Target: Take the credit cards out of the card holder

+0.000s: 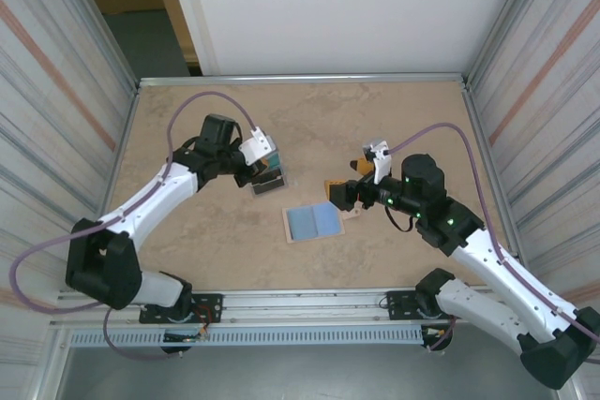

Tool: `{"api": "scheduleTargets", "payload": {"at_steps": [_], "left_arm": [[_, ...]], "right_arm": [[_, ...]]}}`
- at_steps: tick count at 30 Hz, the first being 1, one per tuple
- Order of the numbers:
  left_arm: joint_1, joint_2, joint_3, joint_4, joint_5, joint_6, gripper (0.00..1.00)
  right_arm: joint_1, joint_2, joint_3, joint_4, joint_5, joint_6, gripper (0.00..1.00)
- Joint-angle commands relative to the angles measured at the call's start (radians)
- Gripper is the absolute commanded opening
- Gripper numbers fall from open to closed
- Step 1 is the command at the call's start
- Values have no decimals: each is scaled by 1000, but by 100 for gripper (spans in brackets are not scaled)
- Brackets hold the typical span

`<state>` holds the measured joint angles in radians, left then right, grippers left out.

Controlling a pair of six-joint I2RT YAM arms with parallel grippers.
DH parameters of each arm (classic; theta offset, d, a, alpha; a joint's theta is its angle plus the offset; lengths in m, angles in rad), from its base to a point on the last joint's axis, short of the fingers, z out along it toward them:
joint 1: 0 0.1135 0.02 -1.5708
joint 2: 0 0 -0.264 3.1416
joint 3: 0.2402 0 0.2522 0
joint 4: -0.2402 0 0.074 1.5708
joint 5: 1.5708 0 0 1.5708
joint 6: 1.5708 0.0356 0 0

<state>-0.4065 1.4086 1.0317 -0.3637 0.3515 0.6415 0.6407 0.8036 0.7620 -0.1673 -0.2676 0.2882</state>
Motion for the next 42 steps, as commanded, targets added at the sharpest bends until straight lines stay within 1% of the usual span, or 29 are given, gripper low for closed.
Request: {"api": "scheduleTargets", "payload": {"at_steps": [1, 10, 20, 39, 42], "left_arm": [[17, 48, 7, 69, -29, 52, 0], [49, 174, 25, 112, -26, 85, 0], [63, 266, 51, 141, -19, 103, 0], [78, 335, 98, 125, 11, 136, 0], [79, 339, 99, 119, 2, 136, 4]], "right_arm": [[-4, 9, 2, -3, 70, 38, 99], [-4, 35, 8, 12, 99, 52, 99], [-5, 35, 10, 14, 111, 62, 99], [-5, 46, 8, 16, 114, 72, 99], [-5, 46, 8, 17, 111, 72, 99]]}}
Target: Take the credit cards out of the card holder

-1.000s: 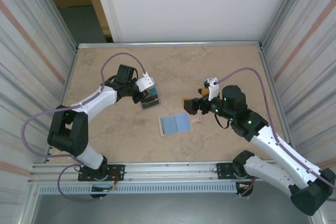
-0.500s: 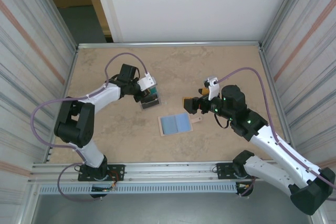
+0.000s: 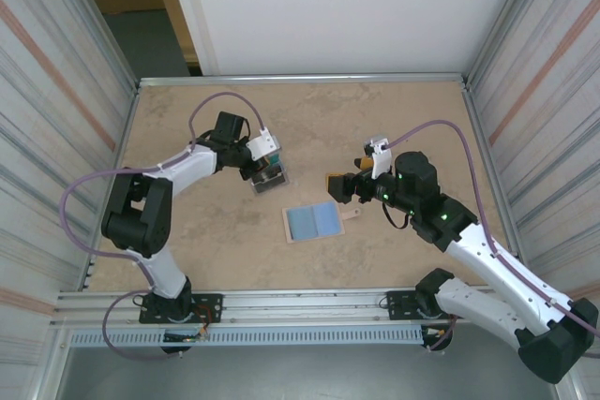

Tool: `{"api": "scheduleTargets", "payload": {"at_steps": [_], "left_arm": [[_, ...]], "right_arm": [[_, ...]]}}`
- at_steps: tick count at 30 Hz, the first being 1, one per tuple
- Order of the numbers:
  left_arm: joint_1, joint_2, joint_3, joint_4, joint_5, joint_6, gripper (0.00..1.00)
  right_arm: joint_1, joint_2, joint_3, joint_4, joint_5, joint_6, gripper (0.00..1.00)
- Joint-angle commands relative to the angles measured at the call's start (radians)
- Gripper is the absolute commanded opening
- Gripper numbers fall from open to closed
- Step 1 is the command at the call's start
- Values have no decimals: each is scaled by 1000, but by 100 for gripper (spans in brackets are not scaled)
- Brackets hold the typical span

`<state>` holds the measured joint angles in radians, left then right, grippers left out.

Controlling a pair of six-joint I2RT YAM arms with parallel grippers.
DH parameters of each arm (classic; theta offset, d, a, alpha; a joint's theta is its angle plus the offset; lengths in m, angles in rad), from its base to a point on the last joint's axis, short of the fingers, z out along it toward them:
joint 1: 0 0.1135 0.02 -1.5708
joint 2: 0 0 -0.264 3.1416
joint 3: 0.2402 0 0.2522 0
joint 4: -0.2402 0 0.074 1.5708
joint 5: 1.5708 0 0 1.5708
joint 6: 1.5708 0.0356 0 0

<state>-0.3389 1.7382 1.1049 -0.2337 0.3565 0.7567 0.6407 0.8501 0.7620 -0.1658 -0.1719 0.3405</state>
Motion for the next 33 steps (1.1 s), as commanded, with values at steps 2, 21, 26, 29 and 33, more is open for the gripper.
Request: {"api": "scheduleTargets", "payload": {"at_steps": [2, 21, 26, 29, 33], "left_arm": [[12, 11, 31, -22, -10, 21, 12], [9, -161, -13, 22, -130, -38, 20], [-3, -236, -41, 45, -234, -74, 29], [-31, -310, -75, 58, -270, -111, 61], [-93, -424, -131, 90, -371, -208, 89]], "right_arm": [[-6, 0, 8, 17, 8, 20, 99], [-3, 26, 17, -16, 33, 48, 99], [3, 54, 21, -35, 31, 64, 99], [13, 84, 35, -82, 65, 81, 100], [67, 169, 95, -204, 149, 110, 92]]}}
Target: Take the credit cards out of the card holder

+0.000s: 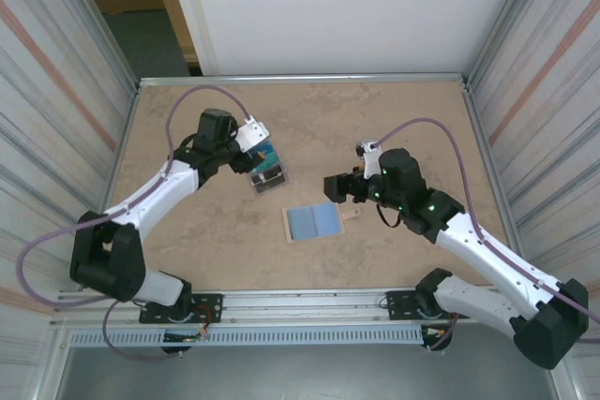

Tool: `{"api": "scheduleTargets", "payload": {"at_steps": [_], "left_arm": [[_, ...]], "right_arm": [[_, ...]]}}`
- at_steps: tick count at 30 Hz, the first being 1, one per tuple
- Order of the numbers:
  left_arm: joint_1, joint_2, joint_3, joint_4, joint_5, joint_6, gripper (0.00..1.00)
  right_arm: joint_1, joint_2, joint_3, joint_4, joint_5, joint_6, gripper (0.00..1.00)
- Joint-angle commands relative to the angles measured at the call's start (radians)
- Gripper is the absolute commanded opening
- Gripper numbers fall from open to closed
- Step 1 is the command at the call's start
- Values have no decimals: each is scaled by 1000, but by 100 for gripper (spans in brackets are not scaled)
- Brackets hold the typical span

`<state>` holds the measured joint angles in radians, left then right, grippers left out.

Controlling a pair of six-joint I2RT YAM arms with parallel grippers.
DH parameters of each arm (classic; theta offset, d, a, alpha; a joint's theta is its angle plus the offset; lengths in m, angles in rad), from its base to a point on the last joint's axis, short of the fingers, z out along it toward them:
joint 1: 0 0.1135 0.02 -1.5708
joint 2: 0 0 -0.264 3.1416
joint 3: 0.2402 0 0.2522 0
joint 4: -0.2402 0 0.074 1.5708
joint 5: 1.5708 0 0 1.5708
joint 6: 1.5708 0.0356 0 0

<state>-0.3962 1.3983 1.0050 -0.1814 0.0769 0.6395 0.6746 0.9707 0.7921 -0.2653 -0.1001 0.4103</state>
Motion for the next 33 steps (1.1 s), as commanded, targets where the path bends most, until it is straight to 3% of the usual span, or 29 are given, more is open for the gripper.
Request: {"api": "scheduleTargets", "payload": {"at_steps": [1, 2, 7, 12, 15, 25, 33], "left_arm": [[-55, -111, -44, 38, -127, -123, 94], [-73, -141, -54, 37, -158, -155, 99], [-158, -292, -142, 55, -260, -322, 99], [-166, -434, -249, 94, -384, -573, 99], [-154, -522, -317, 104, -395, -704, 99], [-132, -681, -448, 58, -420, -872, 99], [-118, -693, -486, 30, -422, -945, 99]], "right_arm": [[59, 77, 84, -143, 109, 50, 90], [82, 100, 100, -172, 138, 59, 87], [180, 235, 157, -276, 213, 138, 73], [235, 390, 202, -325, 212, 192, 57], [267, 482, 234, -334, 215, 205, 52], [332, 722, 368, -334, 187, 187, 42], [342, 840, 431, -345, 161, 186, 44]]}}
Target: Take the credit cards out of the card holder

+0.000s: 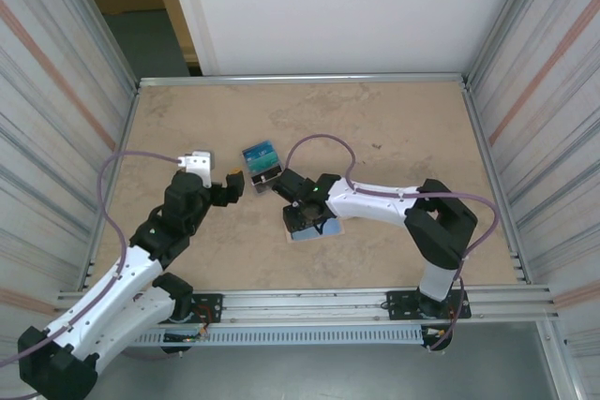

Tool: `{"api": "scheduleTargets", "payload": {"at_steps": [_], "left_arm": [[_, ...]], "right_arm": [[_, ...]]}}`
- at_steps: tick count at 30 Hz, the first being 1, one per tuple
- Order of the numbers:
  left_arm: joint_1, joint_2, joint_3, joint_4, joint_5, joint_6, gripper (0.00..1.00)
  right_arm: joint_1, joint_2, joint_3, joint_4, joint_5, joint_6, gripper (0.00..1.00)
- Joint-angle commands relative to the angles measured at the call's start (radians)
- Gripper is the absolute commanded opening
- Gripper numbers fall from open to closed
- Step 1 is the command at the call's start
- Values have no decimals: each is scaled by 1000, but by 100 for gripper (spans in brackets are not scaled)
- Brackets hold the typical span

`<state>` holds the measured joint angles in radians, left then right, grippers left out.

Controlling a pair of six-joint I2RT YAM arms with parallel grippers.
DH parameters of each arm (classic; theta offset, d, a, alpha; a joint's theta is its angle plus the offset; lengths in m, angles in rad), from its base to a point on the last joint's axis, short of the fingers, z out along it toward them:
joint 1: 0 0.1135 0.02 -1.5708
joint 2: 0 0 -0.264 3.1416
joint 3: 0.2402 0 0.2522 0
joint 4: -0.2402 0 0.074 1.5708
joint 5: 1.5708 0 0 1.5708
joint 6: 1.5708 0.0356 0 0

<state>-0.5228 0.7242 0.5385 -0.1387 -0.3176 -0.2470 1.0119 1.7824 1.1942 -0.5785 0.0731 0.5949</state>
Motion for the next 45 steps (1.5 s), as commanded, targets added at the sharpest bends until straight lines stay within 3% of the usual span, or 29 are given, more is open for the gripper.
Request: {"api": "scheduleTargets", "payload": {"at_steps": [1, 17, 32, 38, 45], "left_arm": [[10, -19, -26, -8, -28, -66, 99], [18, 13, -31, -10, -4, -72, 99], [18, 17, -5, -35, 38, -42, 99], [8, 5, -3, -17, 77, -11, 99], [-49, 9, 6, -6, 41, 26, 99]], "right_arm": [[5, 37, 32, -32, -15, 2, 44], [5, 111, 24, -42, -17, 17, 51], [-46, 56, -51, 41, -71, 26, 26], [-83, -17, -104, 108, -125, 31, 19], [-104, -97, -128, 77, -59, 31, 19]]}}
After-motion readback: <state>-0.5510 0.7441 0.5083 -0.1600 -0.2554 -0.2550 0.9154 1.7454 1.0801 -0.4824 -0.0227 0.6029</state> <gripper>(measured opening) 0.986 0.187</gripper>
